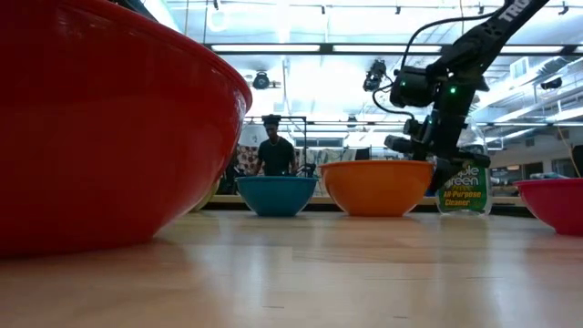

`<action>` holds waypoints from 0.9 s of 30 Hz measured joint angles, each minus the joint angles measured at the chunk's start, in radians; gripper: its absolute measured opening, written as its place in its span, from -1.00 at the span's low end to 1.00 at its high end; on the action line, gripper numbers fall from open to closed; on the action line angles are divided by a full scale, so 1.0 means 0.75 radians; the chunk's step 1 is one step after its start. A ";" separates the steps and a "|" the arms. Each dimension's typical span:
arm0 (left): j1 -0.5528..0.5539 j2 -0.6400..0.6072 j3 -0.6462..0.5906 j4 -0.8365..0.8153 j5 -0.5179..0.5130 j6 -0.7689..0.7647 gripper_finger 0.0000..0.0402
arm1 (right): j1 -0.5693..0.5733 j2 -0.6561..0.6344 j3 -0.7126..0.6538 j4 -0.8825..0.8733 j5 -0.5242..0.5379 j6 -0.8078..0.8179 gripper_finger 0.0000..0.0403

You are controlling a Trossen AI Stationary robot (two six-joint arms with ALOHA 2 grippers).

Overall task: Nest bowls inside each other
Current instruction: Stack the orange bowl on top of the red bowl

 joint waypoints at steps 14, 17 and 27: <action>0.000 0.000 0.000 0.000 0.001 0.000 -0.10 | 0.003 0.048 0.006 0.072 -0.050 0.065 -0.86; 0.000 0.000 0.000 0.000 0.001 0.000 -0.10 | 0.003 0.048 0.006 0.098 -0.074 0.063 -0.90; 0.000 0.000 -0.001 0.000 0.004 -0.035 -0.10 | -0.003 0.014 0.008 0.074 -0.090 0.009 -0.89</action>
